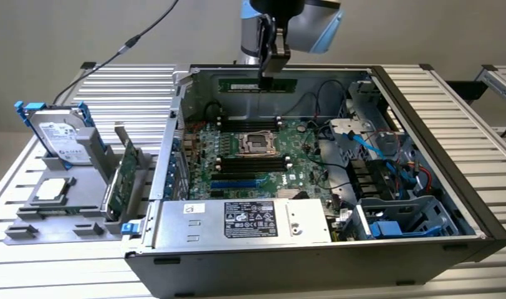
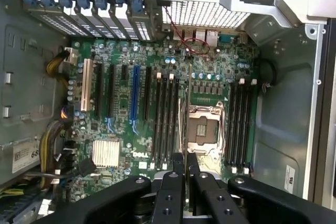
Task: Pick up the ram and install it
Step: 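Pick up the ram and move it above insertion slot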
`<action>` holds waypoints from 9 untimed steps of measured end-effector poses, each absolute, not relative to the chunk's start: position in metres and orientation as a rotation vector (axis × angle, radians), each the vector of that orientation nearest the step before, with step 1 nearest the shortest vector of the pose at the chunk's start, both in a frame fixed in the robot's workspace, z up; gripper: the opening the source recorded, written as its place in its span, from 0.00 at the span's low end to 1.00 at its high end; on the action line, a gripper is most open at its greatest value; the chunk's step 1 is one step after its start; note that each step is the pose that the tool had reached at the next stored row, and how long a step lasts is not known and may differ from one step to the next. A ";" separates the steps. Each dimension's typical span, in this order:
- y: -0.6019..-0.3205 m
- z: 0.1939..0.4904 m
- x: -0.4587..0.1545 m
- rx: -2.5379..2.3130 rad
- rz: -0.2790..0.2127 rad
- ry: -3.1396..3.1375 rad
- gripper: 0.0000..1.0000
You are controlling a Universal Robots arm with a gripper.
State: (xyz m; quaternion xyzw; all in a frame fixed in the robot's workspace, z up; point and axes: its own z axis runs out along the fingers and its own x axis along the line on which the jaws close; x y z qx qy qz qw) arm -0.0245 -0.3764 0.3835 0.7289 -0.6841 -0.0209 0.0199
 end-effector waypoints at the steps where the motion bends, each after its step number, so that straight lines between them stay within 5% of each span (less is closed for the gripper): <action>1: -0.375 0.383 -0.023 2.262 -0.063 -2.123 0.14; 9: -0.374 0.381 -0.023 2.262 -0.060 -2.123 0.14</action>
